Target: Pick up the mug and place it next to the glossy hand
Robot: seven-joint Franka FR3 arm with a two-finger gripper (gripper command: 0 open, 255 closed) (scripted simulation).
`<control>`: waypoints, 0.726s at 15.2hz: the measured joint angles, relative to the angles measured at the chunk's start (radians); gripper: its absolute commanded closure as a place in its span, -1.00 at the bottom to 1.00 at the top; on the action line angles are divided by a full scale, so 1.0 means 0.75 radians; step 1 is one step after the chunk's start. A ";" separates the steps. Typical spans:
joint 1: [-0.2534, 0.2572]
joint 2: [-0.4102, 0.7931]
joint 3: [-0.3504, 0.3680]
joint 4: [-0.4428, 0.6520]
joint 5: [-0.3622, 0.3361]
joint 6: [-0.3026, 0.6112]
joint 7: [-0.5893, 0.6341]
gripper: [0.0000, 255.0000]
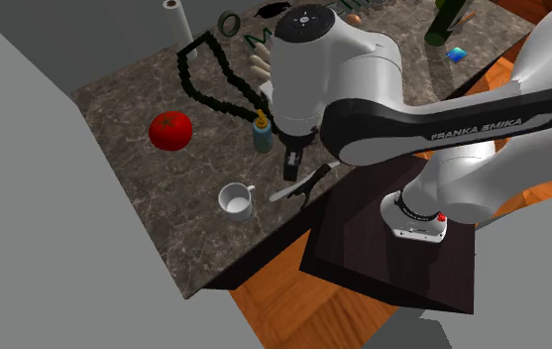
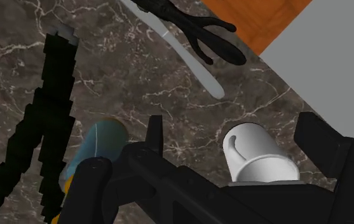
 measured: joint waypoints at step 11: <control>0.030 0.532 0.214 0.277 -0.144 0.265 0.318 -1.00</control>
